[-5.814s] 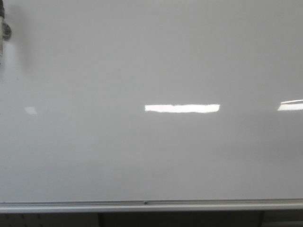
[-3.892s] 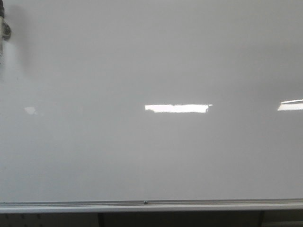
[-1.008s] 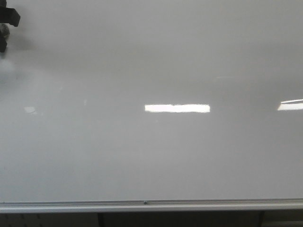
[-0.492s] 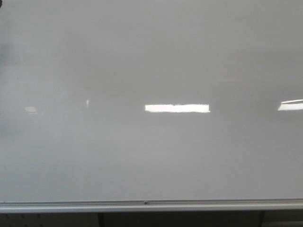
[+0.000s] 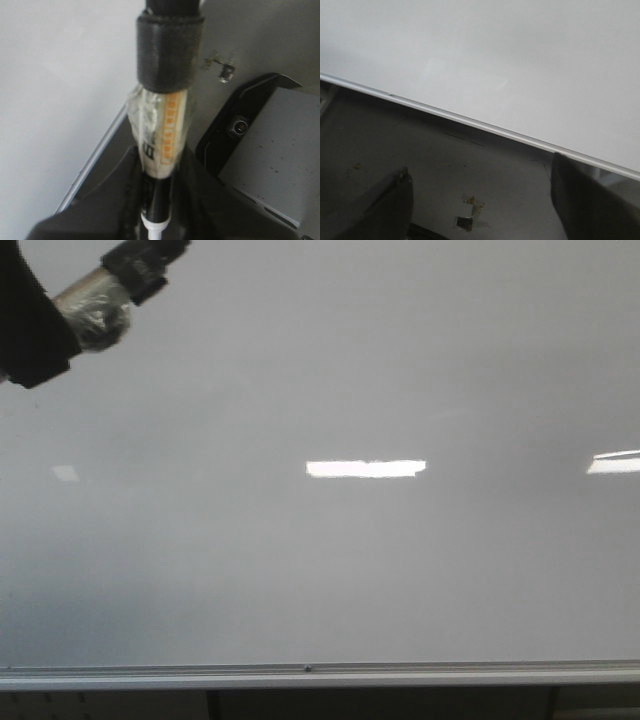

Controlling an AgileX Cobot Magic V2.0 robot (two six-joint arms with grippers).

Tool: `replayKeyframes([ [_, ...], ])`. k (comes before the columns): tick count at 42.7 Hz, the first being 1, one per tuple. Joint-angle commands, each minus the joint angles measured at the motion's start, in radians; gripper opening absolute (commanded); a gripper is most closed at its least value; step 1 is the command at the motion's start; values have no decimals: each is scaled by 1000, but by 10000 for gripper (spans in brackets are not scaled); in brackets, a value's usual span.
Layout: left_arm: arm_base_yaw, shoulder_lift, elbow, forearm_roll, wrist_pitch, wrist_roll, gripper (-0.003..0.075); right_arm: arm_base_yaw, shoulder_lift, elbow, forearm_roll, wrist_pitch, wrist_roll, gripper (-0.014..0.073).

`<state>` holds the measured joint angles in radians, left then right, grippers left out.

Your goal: Write number 2 on whiteboard

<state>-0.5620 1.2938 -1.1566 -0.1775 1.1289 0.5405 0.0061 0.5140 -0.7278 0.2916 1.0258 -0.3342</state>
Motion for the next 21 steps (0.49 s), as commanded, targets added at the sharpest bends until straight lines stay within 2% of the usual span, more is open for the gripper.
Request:
replayKeyframes([
  [1,-92,-33,-31,-34,-9,25,-20,5,33,-54,128,-9,-140,591],
  [6,-208,-30,-31,-31,-26,29,-20,34,96,-91,238,58,-297,591],
  [11,-291,-24,-31,-29,-54,29,-20,87,163,-128,285,103,-420,589],
  [21,-408,-24,-31,-26,-76,66,-20,307,333,-235,287,121,-562,589],
])
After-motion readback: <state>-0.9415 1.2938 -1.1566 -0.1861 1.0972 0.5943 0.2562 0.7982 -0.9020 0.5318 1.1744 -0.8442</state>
